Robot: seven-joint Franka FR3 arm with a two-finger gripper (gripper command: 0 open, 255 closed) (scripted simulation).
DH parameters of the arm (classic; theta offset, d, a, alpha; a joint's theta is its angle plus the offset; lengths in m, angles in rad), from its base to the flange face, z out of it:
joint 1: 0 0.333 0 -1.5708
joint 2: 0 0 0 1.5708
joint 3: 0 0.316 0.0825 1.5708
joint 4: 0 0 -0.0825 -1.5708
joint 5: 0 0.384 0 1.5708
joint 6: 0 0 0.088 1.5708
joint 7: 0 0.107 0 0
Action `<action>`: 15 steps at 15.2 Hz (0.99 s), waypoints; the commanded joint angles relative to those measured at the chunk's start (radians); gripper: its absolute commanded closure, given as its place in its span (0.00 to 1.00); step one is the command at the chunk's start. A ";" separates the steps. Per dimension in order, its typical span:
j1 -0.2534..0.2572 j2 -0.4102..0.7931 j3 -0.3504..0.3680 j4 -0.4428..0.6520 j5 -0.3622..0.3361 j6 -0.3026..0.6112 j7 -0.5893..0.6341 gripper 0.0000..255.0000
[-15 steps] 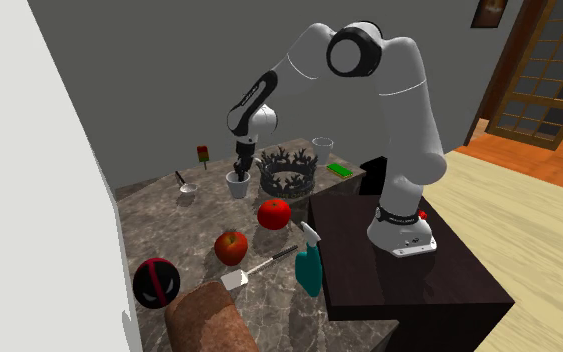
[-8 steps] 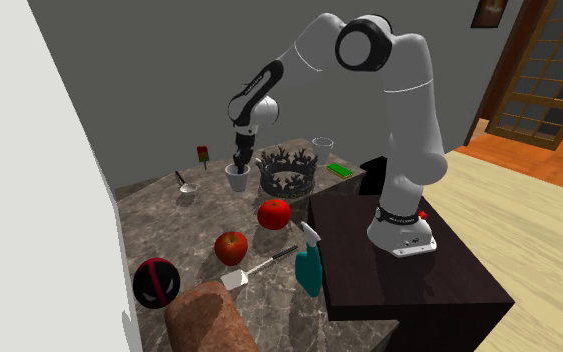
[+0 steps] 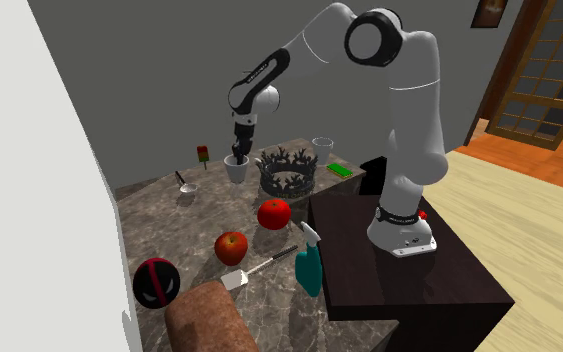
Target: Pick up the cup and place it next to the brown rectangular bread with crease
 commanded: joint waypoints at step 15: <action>0.192 -0.338 0.109 -0.413 -0.148 0.173 0.364 1.00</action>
